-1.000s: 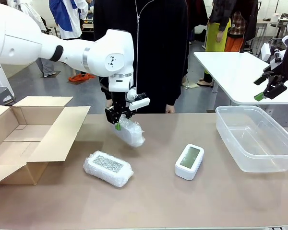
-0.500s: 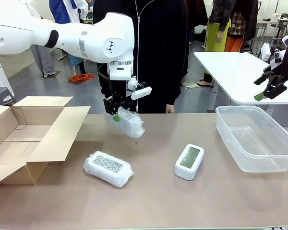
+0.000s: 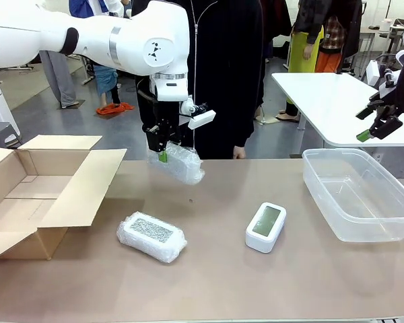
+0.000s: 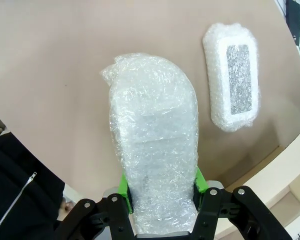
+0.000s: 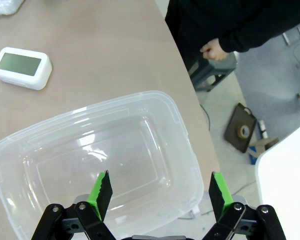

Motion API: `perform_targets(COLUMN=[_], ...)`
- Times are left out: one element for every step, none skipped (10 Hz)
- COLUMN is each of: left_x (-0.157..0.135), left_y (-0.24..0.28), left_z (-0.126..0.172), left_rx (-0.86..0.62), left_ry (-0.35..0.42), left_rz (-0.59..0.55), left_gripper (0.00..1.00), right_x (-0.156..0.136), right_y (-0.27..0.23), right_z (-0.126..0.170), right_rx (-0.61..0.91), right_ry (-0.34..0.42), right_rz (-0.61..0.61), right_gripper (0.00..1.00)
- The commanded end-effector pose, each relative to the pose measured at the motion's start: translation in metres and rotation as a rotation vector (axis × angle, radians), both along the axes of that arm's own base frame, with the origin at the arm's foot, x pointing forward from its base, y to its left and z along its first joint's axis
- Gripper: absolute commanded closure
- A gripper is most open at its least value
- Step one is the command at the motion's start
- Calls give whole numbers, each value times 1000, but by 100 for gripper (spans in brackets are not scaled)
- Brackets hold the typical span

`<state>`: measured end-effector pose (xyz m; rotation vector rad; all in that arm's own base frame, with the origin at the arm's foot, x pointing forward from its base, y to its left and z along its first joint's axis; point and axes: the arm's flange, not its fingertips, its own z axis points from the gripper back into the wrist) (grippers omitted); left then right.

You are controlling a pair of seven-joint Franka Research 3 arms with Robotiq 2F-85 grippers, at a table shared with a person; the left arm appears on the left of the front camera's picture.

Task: Separate and place wrapped and unwrapped clocks.
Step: Pick up the Digital clock indicated by the person.

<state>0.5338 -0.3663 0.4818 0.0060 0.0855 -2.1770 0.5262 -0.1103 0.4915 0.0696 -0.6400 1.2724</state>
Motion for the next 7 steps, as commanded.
perform_targets(left_x=[-4,-4,0,0,0,0,0], left_y=[2,3,0,0,0,0,0], left_z=[6,7,1,1,1,1,1], left_rx=[17,3,-1,-1,-1,-1,-1], left_ry=[-13,-13,-2,-2,-2,-2,-2], left_rz=[14,11,0,0,0,0,0], left_gripper=[100,100,65,65,65,65,65], right_x=[-1,-1,-1,-1,-1,-1,-1], right_y=[-1,-1,-1,-1,-1,-1,-1], right_z=[-1,-1,-1,-1,-1,-1,-1], right_rx=[-1,-1,-1,-1,-1,-1,-1], right_ry=[1,1,1,1,1,1,1], right_rz=[5,5,5,5,5,5,5], right_gripper=[0,0,0,0,0,0,0])
